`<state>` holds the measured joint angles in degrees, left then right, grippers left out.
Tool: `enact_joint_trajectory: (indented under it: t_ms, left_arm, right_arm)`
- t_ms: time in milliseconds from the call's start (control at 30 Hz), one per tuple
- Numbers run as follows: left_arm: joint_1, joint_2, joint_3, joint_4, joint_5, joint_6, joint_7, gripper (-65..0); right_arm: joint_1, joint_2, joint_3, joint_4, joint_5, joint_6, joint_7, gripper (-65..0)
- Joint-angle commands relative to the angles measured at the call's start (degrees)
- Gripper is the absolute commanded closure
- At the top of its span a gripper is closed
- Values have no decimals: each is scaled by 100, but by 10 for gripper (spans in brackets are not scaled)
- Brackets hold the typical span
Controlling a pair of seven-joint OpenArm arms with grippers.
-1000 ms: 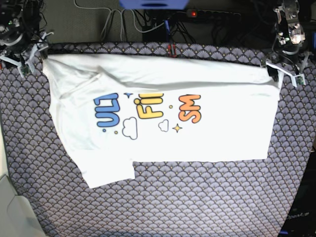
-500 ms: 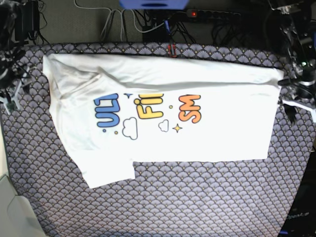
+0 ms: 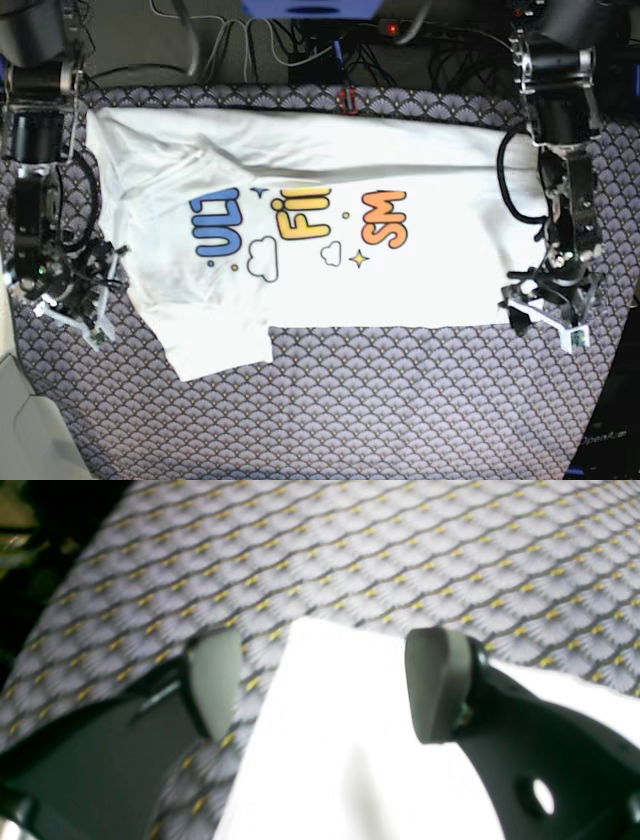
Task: Fold the T-shirt properly
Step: 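Lower both grippers and grasp the shirt's opposite edge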
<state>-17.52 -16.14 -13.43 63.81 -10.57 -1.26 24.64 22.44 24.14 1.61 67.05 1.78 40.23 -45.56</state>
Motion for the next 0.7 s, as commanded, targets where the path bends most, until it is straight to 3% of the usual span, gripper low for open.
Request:
enact_joint_trajectory:
  t_ms: [0,400,533,667]
  left_arm:
    - [-283,-78,64,-100,24,51,-104,-498]
    - [-1233,-377,1189,-1788,15,51,-148,-496]
    - [-1233,-377,1268,-2016,15,51,-702,-498]
    - [-1233,-377,1374,-2333,24,51,-869,-498]
  right_arm:
    - [293,43,-16,-168,-15,-23,182,-445]
    - [1181,-317,-77,-2278,-24,-23,1185,-445]
    - [1163,-326,-68,-2375,-24,-23,1466,-445]
    - [1128,-317,-33,-2375,-24,-23,1580,-445]
